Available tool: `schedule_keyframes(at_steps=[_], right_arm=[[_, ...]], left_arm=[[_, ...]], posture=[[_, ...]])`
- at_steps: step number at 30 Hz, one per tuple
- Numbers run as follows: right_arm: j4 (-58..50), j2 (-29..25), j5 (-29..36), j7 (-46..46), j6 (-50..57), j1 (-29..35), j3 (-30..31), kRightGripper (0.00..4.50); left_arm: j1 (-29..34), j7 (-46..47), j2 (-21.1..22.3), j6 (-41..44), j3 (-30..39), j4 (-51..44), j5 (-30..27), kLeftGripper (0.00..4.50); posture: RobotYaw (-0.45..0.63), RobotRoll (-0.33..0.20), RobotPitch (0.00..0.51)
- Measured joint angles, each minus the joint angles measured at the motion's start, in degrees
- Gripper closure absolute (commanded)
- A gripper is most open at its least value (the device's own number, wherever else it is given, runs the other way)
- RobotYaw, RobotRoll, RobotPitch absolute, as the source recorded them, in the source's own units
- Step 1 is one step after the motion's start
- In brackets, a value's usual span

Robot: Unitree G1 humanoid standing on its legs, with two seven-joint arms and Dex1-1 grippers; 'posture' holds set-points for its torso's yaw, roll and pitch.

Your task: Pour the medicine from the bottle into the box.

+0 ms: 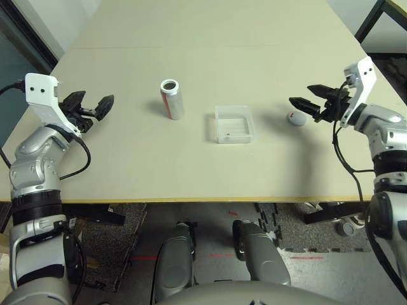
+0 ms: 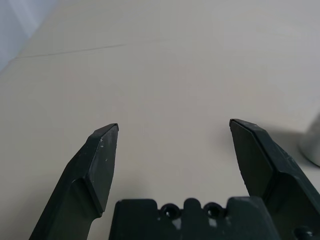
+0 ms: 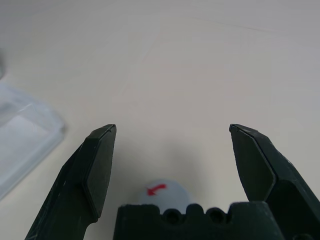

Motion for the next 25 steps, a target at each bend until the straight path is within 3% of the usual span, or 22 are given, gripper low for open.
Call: schedule_keyframes(at_steps=[12, 25], right_arm=[[-0.1, -2.2, 1.8, -10.8, -0.4, 2.8, -6.0, 0.0], [0.5, -2.5, 2.2, -15.9, -3.6, 3.0, -7.4, 0.0]], left_arm=[[-8.4, 0.2, 1.6, -7.7, -0.4, 16.1, 3.4, 0.05], [-11.4, 1.4, 1.8, -11.5, -0.4, 22.4, 4.9, 0.05]], posture=[[-0.16, 0.0, 0.223], [-0.15, 0.0, 0.229]])
